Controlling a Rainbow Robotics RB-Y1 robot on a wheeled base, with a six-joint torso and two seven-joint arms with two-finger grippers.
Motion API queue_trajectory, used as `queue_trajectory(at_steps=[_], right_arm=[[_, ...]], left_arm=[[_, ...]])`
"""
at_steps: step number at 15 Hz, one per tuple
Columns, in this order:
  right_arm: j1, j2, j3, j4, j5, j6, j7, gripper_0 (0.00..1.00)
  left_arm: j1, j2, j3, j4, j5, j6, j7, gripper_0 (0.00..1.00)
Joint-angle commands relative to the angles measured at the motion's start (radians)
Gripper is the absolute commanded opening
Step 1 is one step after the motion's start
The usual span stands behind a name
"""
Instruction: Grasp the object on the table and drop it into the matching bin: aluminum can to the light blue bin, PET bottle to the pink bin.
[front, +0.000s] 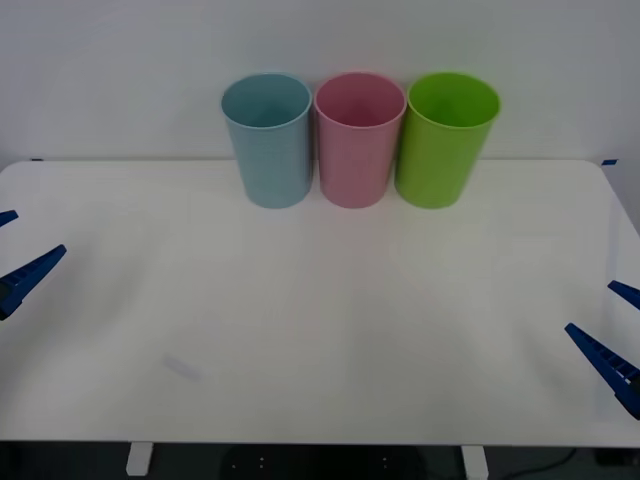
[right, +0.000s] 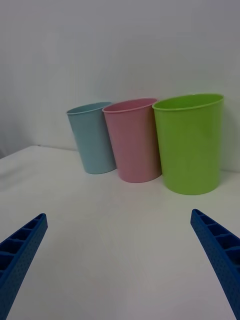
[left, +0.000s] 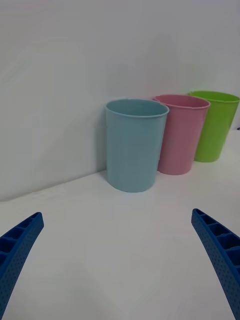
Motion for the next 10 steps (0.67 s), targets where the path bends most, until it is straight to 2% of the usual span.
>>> queue_trajectory(at_steps=[1, 10], right_arm=[[0.000, 0.000, 0.000, 0.000, 0.000, 0.000, 0.000, 1.00], [0.000, 0.000, 0.000, 0.000, 0.000, 0.000, 0.000, 1.00]], left_arm=[[0.049, 0.008, 0.009, 0.000, 0.047, 0.000, -0.012, 1.00], [0.141, 0.008, 0.028, -0.044, 0.131, -0.023, -0.027, 1.00]])
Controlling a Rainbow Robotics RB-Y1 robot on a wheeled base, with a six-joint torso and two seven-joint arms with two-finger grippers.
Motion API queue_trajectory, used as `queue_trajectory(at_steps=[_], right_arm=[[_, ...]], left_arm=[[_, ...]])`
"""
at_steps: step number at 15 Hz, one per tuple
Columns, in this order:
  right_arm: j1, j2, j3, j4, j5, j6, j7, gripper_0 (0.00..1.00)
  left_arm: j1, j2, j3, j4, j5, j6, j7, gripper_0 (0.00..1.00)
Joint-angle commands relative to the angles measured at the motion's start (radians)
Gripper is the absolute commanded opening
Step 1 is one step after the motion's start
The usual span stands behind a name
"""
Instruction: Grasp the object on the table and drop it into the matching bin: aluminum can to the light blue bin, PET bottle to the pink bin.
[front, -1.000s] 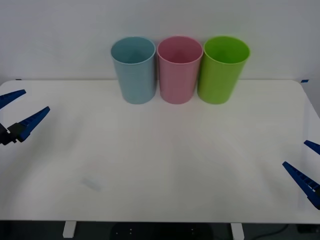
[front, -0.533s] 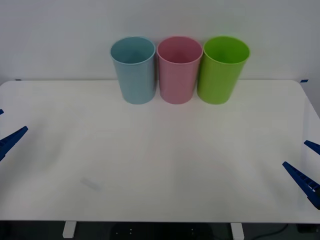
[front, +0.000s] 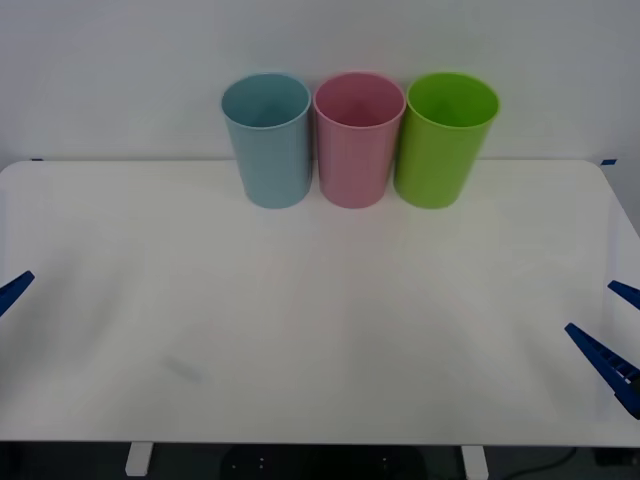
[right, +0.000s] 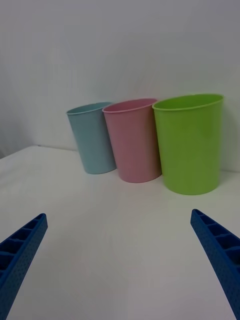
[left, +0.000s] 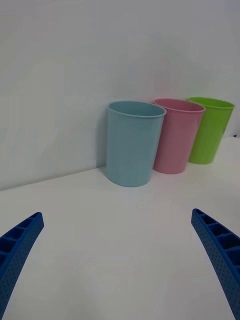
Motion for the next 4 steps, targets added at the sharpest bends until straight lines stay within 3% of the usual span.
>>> queue_trajectory(at_steps=[1, 4], right_arm=[[0.000, 0.000, 0.000, 0.000, 0.000, 0.000, 0.000, 1.00], [0.000, 0.000, 0.000, 0.000, 0.000, 0.000, 0.000, 1.00]], left_arm=[[0.006, 0.000, -0.004, -0.006, 0.005, -0.003, 0.003, 1.00], [0.007, 0.000, -0.010, -0.006, 0.006, -0.003, 0.003, 1.00]])
